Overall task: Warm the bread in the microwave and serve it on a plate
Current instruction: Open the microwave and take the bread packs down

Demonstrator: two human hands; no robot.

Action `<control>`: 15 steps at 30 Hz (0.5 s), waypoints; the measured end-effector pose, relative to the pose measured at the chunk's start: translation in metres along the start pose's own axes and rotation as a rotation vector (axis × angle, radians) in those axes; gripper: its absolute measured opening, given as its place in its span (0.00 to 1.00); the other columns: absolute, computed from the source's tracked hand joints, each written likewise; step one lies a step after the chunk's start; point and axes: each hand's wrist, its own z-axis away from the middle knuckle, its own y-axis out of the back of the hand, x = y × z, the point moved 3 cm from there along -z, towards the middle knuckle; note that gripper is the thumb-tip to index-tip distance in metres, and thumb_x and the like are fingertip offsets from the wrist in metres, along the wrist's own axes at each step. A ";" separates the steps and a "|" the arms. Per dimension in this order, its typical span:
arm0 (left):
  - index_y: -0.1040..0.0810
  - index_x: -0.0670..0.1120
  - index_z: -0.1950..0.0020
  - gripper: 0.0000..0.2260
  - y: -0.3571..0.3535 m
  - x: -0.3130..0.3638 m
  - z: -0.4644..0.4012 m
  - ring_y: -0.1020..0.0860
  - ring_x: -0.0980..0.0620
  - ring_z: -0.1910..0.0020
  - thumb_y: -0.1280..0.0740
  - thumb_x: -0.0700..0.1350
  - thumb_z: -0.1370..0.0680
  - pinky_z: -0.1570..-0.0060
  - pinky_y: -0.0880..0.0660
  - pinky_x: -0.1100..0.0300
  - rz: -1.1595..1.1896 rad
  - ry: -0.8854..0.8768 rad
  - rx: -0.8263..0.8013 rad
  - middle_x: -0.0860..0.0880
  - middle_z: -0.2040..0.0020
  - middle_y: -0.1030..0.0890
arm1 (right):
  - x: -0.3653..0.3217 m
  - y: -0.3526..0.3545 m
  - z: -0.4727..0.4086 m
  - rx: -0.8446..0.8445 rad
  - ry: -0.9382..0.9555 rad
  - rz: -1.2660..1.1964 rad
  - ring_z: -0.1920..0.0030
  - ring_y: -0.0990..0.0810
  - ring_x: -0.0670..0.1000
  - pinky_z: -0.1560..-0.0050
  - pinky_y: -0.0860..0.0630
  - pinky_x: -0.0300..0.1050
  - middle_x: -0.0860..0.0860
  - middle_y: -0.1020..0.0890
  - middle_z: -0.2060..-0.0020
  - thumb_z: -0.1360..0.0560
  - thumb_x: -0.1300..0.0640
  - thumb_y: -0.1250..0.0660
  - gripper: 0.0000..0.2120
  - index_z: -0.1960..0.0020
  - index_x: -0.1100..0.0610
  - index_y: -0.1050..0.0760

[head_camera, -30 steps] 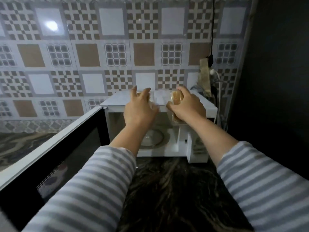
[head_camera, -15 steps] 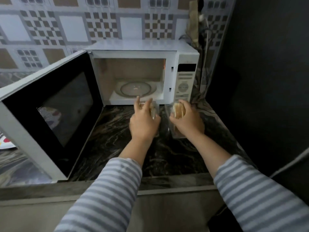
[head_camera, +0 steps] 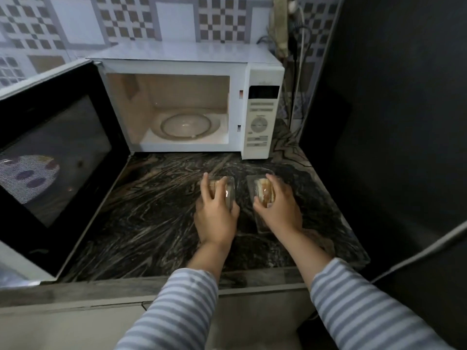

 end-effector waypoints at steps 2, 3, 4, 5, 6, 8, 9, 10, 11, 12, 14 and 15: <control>0.32 0.55 0.31 0.26 -0.003 0.000 -0.001 0.25 0.39 0.43 0.31 0.49 0.28 0.49 0.25 0.49 -0.020 0.011 0.011 0.49 0.22 0.46 | 0.001 0.000 -0.004 -0.018 0.017 -0.001 0.43 0.23 0.56 0.52 0.23 0.49 0.53 0.30 0.35 0.29 0.43 0.31 0.32 0.28 0.41 0.38; 0.33 0.55 0.30 0.26 -0.005 0.000 -0.001 0.26 0.38 0.42 0.31 0.50 0.27 0.48 0.26 0.49 -0.024 0.023 0.009 0.50 0.22 0.48 | 0.002 -0.001 -0.006 -0.030 0.027 -0.003 0.42 0.23 0.56 0.51 0.23 0.49 0.53 0.29 0.36 0.29 0.43 0.31 0.32 0.28 0.41 0.38; 0.34 0.56 0.29 0.26 -0.005 0.001 -0.001 0.27 0.38 0.41 0.32 0.51 0.26 0.47 0.26 0.49 -0.025 0.036 0.000 0.50 0.22 0.49 | 0.003 -0.001 -0.008 -0.043 0.041 -0.009 0.42 0.24 0.56 0.50 0.23 0.49 0.53 0.29 0.36 0.29 0.43 0.31 0.32 0.28 0.41 0.38; 0.35 0.56 0.28 0.26 -0.006 0.002 -0.001 0.28 0.38 0.41 0.33 0.53 0.25 0.45 0.27 0.49 -0.023 0.047 -0.013 0.51 0.22 0.50 | 0.003 -0.002 -0.009 -0.058 0.056 -0.017 0.40 0.24 0.56 0.48 0.24 0.49 0.54 0.29 0.36 0.29 0.43 0.31 0.32 0.28 0.41 0.38; 0.36 0.57 0.28 0.26 -0.005 0.003 -0.001 0.28 0.38 0.40 0.34 0.55 0.25 0.44 0.28 0.48 -0.016 0.050 -0.028 0.51 0.22 0.51 | 0.004 -0.002 -0.011 -0.076 0.063 -0.022 0.38 0.26 0.56 0.45 0.25 0.49 0.54 0.30 0.34 0.29 0.42 0.31 0.33 0.27 0.41 0.39; 0.37 0.58 0.26 0.25 0.000 0.001 -0.003 0.29 0.38 0.37 0.39 0.59 0.23 0.42 0.28 0.49 0.019 0.019 -0.064 0.51 0.21 0.52 | 0.005 0.000 -0.012 -0.112 0.069 0.067 0.29 0.34 0.58 0.33 0.32 0.52 0.55 0.37 0.27 0.29 0.38 0.32 0.36 0.25 0.40 0.43; 0.38 0.58 0.26 0.25 0.004 -0.003 -0.004 0.30 0.40 0.34 0.42 0.60 0.22 0.41 0.28 0.50 0.052 -0.009 -0.083 0.51 0.21 0.51 | 0.002 0.003 -0.010 -0.107 0.087 0.166 0.25 0.42 0.59 0.28 0.40 0.55 0.55 0.42 0.24 0.29 0.35 0.34 0.37 0.24 0.39 0.45; 0.40 0.58 0.25 0.24 0.009 -0.009 -0.005 0.32 0.43 0.31 0.44 0.59 0.21 0.39 0.29 0.52 0.103 -0.042 -0.101 0.51 0.21 0.50 | -0.002 0.006 -0.008 -0.076 0.130 0.257 0.23 0.48 0.60 0.26 0.47 0.58 0.55 0.46 0.23 0.28 0.34 0.35 0.37 0.24 0.39 0.45; 0.42 0.57 0.24 0.24 0.014 -0.017 -0.005 0.35 0.46 0.28 0.45 0.57 0.19 0.36 0.32 0.54 0.167 -0.079 -0.127 0.51 0.21 0.49 | -0.007 0.010 -0.004 -0.018 0.207 0.297 0.23 0.50 0.61 0.26 0.51 0.61 0.56 0.46 0.23 0.27 0.36 0.36 0.34 0.24 0.40 0.43; 0.43 0.54 0.23 0.23 0.020 -0.026 -0.005 0.39 0.49 0.26 0.46 0.54 0.18 0.31 0.37 0.56 0.224 -0.121 -0.159 0.50 0.21 0.48 | -0.014 0.013 0.002 0.053 0.315 0.279 0.23 0.48 0.61 0.27 0.50 0.62 0.57 0.42 0.24 0.26 0.39 0.34 0.31 0.26 0.43 0.37; 0.46 0.50 0.22 0.23 0.030 -0.044 -0.003 0.45 0.54 0.24 0.48 0.50 0.17 0.26 0.45 0.57 0.267 -0.196 -0.228 0.49 0.22 0.46 | -0.026 0.012 0.016 0.144 0.551 0.147 0.29 0.34 0.60 0.31 0.37 0.61 0.58 0.28 0.32 0.26 0.47 0.32 0.22 0.33 0.49 0.26; 0.47 0.49 0.22 0.25 0.034 -0.053 -0.002 0.46 0.55 0.24 0.48 0.51 0.18 0.25 0.47 0.57 0.266 -0.220 -0.261 0.49 0.22 0.45 | -0.030 0.008 0.025 0.134 0.645 0.058 0.36 0.28 0.57 0.36 0.30 0.58 0.57 0.23 0.39 0.26 0.50 0.31 0.18 0.37 0.52 0.22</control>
